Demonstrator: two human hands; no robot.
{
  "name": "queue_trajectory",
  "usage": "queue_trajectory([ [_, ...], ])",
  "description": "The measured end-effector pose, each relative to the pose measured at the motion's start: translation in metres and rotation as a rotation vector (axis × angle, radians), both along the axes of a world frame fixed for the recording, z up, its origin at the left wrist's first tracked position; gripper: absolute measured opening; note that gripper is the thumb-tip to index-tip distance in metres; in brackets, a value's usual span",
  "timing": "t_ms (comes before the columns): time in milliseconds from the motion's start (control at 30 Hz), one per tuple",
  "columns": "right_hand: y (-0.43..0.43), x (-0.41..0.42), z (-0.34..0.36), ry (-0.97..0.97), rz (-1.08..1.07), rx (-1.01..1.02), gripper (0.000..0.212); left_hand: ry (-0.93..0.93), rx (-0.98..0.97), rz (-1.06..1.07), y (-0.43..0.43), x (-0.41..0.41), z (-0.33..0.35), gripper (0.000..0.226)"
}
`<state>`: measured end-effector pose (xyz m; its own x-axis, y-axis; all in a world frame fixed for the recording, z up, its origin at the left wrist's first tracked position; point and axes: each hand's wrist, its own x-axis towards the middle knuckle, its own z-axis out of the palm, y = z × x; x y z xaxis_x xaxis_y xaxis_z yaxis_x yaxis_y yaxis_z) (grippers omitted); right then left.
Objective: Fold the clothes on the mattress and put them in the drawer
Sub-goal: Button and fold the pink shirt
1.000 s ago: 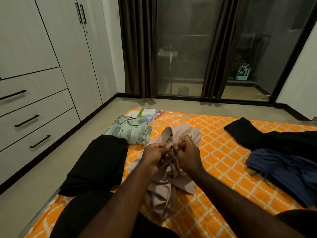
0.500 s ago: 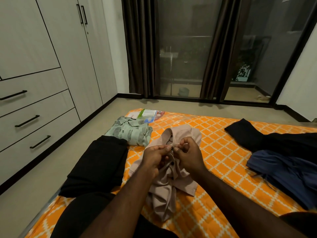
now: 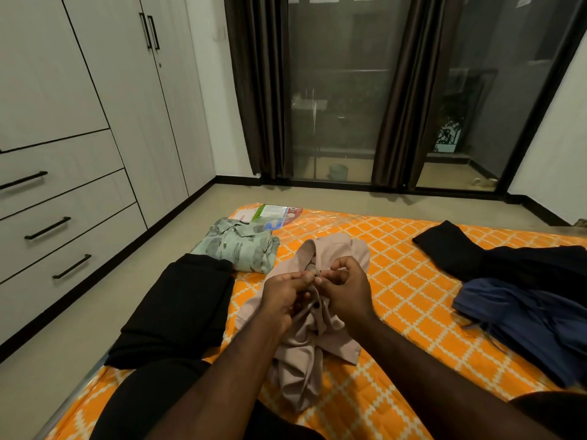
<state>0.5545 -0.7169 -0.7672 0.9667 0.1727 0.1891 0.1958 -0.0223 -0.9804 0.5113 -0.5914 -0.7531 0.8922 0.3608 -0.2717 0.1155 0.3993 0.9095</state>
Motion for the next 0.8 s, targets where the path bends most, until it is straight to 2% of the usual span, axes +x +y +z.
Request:
queue_trajectory([
  [267,0.000,-0.001,0.004,-0.054,0.026,-0.044,0.029,-0.002,-0.028,-0.016,0.003,0.000,-0.003,0.019],
  [400,-0.004,-0.001,0.007,-0.050,0.128,-0.004,0.027,-0.027,-0.093,-0.058,0.005,-0.001,-0.002,0.020],
  [533,-0.005,0.001,0.012,-0.090,0.181,-0.019,0.025,-0.008,-0.111,-0.167,0.011,0.002,-0.005,0.037],
  [633,-0.007,0.001,0.015,-0.115,0.175,-0.046,0.025,-0.018,-0.122,-0.246,0.013,0.004,-0.008,0.039],
  [733,-0.008,0.000,0.015,-0.146,0.126,-0.088,0.026,-0.055,-0.095,-0.169,0.009,0.006,-0.007,0.034],
  [800,-0.005,-0.003,0.012,-0.202,0.009,-0.183,0.030,-0.070,-0.028,-0.076,0.001,0.007,-0.007,0.028],
])
